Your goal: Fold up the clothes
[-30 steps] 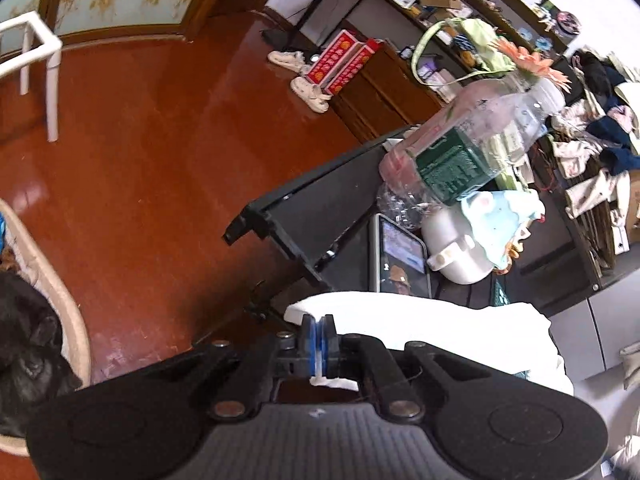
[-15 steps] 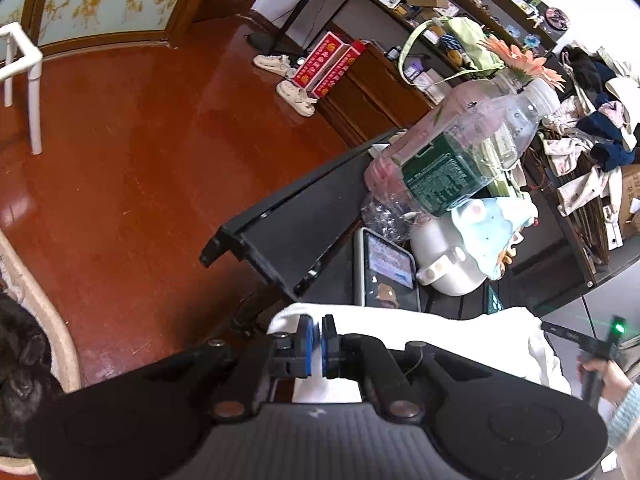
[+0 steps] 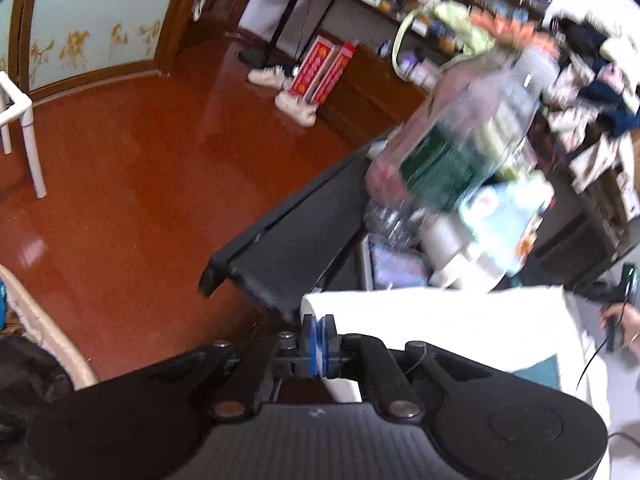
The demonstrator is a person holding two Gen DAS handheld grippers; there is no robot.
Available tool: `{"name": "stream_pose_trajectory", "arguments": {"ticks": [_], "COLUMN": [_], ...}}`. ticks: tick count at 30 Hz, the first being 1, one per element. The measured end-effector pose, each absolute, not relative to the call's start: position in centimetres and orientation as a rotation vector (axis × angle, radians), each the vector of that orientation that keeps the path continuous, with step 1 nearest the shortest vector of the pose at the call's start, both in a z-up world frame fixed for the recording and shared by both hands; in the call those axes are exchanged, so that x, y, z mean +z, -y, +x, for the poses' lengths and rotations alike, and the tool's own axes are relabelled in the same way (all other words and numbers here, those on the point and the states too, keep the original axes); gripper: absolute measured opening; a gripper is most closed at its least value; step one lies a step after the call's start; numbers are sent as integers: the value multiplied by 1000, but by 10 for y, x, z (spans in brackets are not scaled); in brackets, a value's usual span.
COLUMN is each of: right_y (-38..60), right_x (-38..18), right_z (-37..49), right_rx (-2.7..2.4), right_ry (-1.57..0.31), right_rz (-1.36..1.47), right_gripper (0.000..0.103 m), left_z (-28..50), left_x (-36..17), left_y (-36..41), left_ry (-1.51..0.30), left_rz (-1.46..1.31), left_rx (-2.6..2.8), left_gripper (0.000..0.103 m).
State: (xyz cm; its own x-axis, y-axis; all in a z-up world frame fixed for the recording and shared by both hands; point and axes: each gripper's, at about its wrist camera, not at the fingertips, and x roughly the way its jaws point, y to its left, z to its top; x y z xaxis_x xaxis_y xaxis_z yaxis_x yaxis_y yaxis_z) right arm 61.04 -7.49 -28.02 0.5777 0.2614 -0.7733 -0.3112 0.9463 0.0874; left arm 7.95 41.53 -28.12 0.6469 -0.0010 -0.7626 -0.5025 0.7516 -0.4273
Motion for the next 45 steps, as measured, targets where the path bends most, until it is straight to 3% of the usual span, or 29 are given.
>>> {"name": "stream_pose_trajectory", "arguments": {"ticks": [2,3,4,8,12,17,19,22,24,26,33,39,41,43,45], "right_y": [82,86,91,101,101,98,95,87,81,74,69,65,54,44,31], "right_x": [-284,-282,-280,-259,-234,-219,-218,-218,-222,-223,-238,-259,-268,-278,-287], "right_z": [608,606,603,573,509,425,395,349,330,313,322,354,368,378,385], "right_rx": [313,307,300,275,418,602,655,704,725,730,645,525,525,528,538], "right_ry": [-894,-883,-871,-782,-687,-658,-659,-664,-682,-680,-744,-794,-820,-853,-844], "right_rz": [-37,-26,-17,-43,9,139,195,252,245,204,203,160,117,117,85], "right_gripper": [24,38,42,42,41,41,41,42,44,44,44,38,38,38,38], "left_z": [70,65,61,48,48,49,48,45,39,31,25,23,17,14,11], "left_x": [-287,-289,-288,-287,-299,-332,-342,-343,-338,-331,-292,-314,-321,-325,-325], "left_y": [-426,-433,-436,-443,-434,-432,-430,-426,-424,-425,-438,-438,-435,-429,-422], "left_ry": [-827,-811,-795,-756,-772,-684,-636,-603,-588,-559,-598,-670,-653,-652,-654], "left_rz": [-736,-771,-796,-894,-958,-1146,-1218,-1234,-1231,-1258,-1223,-1272,-1304,-1298,-1258], "left_rx": [356,370,376,324,220,147,135,173,168,144,158,135,132,124,114], "left_gripper": [8,10,15,22,36,36,33,11,3,2,2,5,11,24,24]}}
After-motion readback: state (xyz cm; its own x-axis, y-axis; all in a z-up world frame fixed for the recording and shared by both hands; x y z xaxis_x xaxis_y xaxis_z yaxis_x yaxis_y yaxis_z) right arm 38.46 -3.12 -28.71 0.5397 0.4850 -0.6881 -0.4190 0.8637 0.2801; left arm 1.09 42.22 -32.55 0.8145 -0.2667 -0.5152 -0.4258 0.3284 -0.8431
